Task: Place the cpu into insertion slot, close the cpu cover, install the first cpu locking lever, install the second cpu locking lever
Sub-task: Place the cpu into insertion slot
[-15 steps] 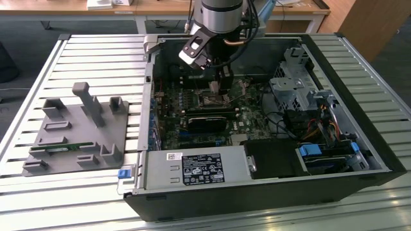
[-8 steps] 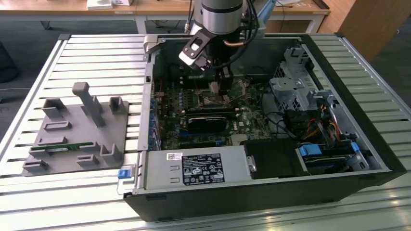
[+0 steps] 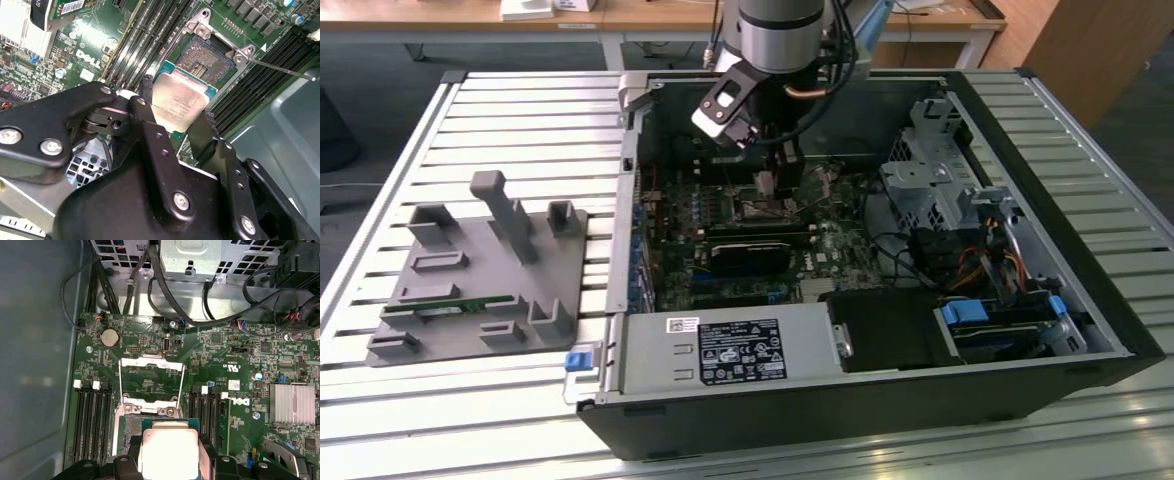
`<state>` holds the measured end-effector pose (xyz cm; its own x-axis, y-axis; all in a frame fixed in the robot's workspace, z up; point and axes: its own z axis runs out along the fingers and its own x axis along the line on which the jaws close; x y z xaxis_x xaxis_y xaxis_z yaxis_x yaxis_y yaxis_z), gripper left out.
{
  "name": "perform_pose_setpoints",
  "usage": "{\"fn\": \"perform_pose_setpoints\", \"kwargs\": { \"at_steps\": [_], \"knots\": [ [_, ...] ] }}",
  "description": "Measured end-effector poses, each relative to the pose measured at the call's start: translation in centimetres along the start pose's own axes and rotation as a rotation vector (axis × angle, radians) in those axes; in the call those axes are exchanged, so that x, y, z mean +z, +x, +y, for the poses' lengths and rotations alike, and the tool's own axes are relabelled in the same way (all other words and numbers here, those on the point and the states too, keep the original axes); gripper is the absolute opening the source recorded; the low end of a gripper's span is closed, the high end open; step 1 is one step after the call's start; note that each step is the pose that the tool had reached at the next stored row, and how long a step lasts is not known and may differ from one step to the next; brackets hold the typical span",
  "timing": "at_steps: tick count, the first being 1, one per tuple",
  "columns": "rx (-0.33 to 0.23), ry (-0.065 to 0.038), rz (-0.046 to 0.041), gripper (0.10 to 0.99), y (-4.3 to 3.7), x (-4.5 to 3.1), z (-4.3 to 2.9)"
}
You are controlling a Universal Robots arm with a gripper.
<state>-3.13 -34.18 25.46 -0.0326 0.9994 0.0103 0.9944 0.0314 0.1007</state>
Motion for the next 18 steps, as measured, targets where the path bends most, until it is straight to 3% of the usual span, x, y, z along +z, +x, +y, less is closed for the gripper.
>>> {"fn": "perform_pose_setpoints", "kwargs": {
  "at_steps": [18],
  "knots": [
    [0.0, 0.0, 0.0001, 0.533, 0.0, 0.55, -0.05]
  ]
}}
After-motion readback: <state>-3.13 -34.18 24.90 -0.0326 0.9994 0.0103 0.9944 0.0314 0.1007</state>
